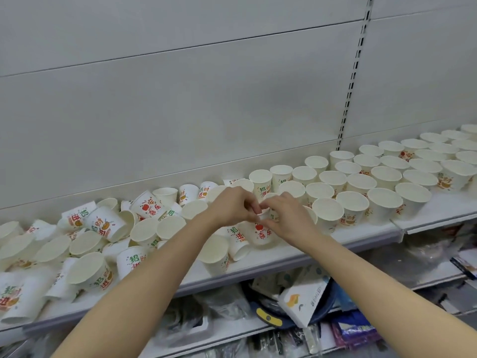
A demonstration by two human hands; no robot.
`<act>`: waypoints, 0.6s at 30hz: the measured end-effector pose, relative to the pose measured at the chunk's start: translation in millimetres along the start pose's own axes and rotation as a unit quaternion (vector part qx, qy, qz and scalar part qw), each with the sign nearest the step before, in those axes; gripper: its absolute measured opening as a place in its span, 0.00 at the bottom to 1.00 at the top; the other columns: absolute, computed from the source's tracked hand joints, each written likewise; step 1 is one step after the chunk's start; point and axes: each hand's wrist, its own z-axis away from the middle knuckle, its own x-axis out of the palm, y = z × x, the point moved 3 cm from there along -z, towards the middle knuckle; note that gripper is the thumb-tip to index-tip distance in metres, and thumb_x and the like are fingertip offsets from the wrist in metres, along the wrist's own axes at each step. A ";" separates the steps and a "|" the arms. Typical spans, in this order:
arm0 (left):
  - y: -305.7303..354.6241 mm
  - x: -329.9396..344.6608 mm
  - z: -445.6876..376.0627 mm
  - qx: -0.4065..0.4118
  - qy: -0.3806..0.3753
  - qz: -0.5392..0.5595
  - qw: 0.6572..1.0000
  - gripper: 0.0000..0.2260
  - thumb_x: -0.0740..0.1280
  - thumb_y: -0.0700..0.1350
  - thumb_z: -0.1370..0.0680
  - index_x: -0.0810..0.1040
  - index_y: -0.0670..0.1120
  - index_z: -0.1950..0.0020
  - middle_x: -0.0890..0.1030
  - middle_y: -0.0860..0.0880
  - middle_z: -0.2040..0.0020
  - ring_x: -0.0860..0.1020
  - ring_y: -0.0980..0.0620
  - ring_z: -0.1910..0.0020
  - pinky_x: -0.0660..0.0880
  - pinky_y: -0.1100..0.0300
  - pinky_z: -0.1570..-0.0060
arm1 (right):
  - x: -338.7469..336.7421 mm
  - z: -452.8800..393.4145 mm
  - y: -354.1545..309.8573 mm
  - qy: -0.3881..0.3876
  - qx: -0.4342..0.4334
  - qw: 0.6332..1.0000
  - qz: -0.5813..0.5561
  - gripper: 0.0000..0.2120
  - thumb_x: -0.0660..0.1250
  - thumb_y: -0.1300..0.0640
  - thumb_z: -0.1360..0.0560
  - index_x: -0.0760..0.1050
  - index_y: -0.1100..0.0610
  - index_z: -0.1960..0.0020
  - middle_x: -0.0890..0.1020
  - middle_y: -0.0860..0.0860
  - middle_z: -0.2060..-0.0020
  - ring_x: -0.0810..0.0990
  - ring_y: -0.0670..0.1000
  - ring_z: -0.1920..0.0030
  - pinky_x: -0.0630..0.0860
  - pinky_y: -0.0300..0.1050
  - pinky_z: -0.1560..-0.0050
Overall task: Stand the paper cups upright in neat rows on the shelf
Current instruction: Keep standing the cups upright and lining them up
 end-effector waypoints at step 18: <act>-48.0 3.8 -60.0 -0.015 0.086 -0.304 0.949 0.07 0.65 0.41 0.26 0.82 0.51 0.54 0.80 0.47 0.56 0.78 0.46 0.55 0.65 0.59 0.65 | -20.6 39.1 5.8 0.032 -0.103 0.993 0.049 0.10 0.80 0.61 0.42 0.82 0.52 0.65 0.76 0.43 0.70 0.76 0.54 0.64 0.74 0.45 0.67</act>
